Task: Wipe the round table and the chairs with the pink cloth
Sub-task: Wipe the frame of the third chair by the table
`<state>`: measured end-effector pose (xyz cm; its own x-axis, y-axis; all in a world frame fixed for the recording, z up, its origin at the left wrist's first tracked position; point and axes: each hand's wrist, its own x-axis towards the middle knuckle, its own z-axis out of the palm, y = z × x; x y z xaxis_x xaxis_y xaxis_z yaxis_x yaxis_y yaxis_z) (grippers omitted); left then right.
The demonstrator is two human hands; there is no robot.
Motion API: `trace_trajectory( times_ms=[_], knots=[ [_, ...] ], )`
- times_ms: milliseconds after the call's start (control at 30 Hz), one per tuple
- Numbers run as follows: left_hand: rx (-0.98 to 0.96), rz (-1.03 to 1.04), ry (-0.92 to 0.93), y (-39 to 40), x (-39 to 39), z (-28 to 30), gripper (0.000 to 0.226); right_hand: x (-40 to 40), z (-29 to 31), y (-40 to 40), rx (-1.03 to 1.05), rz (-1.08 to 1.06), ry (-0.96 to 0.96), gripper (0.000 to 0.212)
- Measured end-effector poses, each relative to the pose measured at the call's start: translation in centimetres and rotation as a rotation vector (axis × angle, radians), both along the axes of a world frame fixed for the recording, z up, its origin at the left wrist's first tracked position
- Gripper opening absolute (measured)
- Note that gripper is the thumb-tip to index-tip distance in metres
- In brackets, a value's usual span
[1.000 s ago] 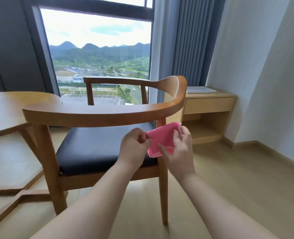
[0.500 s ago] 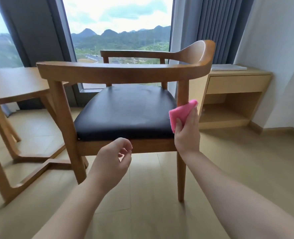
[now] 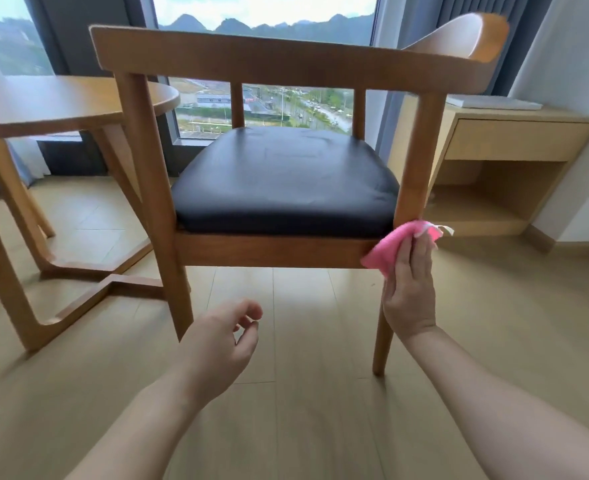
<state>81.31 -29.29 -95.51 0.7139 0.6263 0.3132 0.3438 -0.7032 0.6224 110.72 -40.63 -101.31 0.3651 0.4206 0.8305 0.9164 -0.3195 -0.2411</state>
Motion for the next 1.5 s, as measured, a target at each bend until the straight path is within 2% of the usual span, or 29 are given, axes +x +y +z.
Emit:
trace_trajectory(
  times_ms=[67,167,233,333,567,867,1067,1200,1333,1500],
  knots=[
    [-0.008,-0.001,-0.002,0.4,-0.1,-0.2,0.016,0.2,-0.1,0.7,-0.09,0.044,-0.225,0.049],
    [-0.01,-0.009,0.008,1.0,-0.2,-0.5,0.016,0.2,-0.1,2.0,-0.221,0.066,-0.383,0.064],
    [-0.009,-0.014,0.021,1.5,-0.5,-0.8,0.015,0.4,-0.4,2.6,-0.258,-0.02,-0.382,0.074],
    [-0.002,0.004,0.034,2.4,-1.4,-1.2,0.016,0.1,-1.2,3.2,-0.272,-0.091,-0.381,0.072],
    [0.002,0.032,0.026,5.2,-3.4,-1.0,0.017,-2.9,0.5,6.9,-0.441,0.003,-0.584,0.089],
    [-0.028,0.093,0.025,7.9,-7.7,-0.7,0.02,-11.2,2.1,14.0,-0.525,0.105,-0.667,0.085],
    [-0.073,0.184,0.008,9.4,-11.3,-1.0,0.019,-16.6,2.2,18.5,-0.529,0.125,-0.695,0.069],
    [-0.049,0.179,0.019,9.5,-11.7,-1.0,0.018,-16.7,2.3,18.9,-0.499,0.133,-0.727,0.077],
    [-0.051,0.12,0.016,9.0,-10.9,-0.9,0.018,-15.9,2.8,18.4,-0.507,0.19,-0.787,0.064],
    [-0.036,0.06,0.005,7.9,-8.6,-0.3,0.019,-13.0,3.4,15.4,-0.581,0.155,-0.826,0.064]
  ],
)
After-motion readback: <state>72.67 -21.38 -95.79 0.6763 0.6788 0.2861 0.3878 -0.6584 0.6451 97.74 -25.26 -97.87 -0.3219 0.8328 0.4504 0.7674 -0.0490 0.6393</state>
